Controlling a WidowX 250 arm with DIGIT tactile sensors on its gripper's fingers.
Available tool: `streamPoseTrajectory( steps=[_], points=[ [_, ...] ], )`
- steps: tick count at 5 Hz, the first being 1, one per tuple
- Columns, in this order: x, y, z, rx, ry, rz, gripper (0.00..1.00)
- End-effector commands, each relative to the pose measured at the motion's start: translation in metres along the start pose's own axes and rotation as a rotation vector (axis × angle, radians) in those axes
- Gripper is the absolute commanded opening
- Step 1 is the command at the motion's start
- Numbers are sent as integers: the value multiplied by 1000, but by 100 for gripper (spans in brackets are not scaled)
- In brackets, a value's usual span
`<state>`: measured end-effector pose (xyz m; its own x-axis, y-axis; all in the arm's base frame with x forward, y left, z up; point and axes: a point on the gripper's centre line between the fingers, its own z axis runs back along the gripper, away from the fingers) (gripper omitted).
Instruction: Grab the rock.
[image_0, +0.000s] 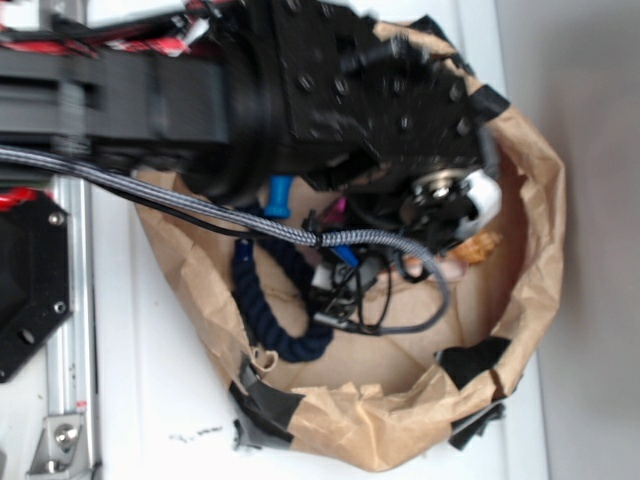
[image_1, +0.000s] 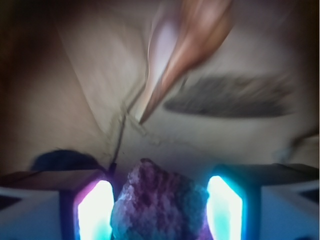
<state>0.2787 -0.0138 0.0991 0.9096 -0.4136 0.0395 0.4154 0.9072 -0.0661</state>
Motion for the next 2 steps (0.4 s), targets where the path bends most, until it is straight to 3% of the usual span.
streamPoseTrajectory(
  steps=[1,2],
  points=[
    [0,-21,88,-15,-240,155,0],
    [-2,-15,87,-67,-228,204,0]
  ],
)
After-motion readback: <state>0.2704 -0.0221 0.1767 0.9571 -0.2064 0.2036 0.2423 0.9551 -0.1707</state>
